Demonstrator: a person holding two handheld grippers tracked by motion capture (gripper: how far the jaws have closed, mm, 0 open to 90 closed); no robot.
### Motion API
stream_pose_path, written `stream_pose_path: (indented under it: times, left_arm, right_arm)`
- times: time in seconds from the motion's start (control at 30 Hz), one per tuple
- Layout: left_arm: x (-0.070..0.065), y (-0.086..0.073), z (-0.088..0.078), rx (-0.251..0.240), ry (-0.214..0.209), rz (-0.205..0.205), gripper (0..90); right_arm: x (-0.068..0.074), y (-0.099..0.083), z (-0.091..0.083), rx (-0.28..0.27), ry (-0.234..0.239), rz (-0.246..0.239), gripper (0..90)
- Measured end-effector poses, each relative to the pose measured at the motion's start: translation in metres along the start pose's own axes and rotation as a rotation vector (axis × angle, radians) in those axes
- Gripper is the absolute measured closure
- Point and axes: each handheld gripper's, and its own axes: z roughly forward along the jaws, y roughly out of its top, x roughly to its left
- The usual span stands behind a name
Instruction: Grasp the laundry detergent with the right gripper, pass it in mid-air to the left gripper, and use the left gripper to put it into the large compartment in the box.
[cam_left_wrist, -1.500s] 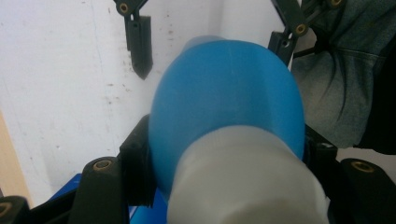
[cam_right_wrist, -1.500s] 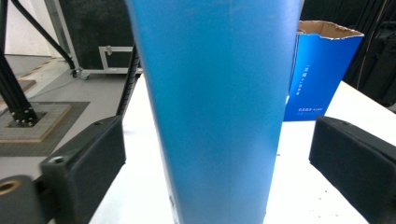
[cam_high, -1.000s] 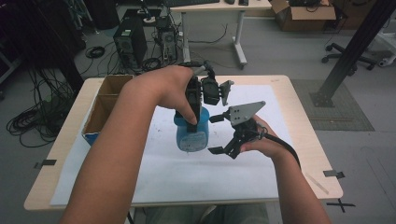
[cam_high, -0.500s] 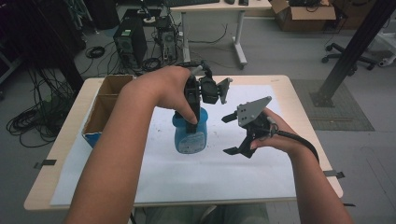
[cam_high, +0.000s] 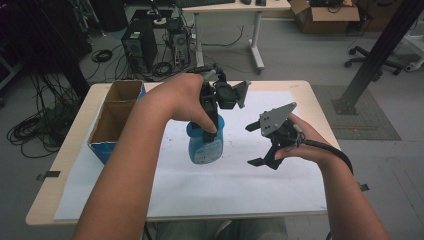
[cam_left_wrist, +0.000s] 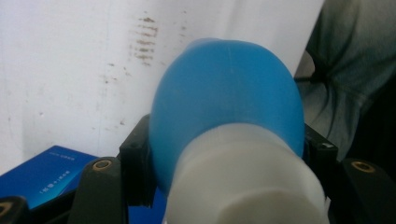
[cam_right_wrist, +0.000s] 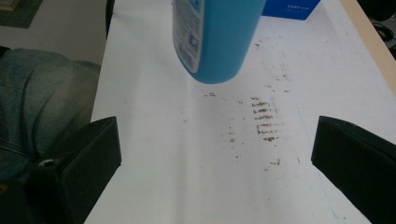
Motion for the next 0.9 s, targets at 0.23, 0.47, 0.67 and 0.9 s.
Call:
stream_pose_path:
  times: [0.23,0.47,0.67,0.9]
  left_arm:
    - [0.006,-0.001,-0.005,-0.018,0.036,-0.127,37.9]
    - [0.016,-0.01,-0.011,-0.035,0.031,-0.273,37.9]
    - [0.025,-0.02,-0.016,-0.05,0.038,-0.357,37.9]
    - [0.032,-0.03,-0.022,-0.048,0.049,-0.426,37.9]
  right_arm:
    - [0.001,-0.001,-0.004,0.01,0.0,-0.005,1.7]
    - [0.0,-0.001,-0.01,0.046,-0.005,-0.011,1.8]
    - [-0.001,0.0,-0.013,0.088,-0.008,-0.025,2.0]
    - [-0.003,-0.001,-0.019,0.144,-0.01,-0.024,2.2]
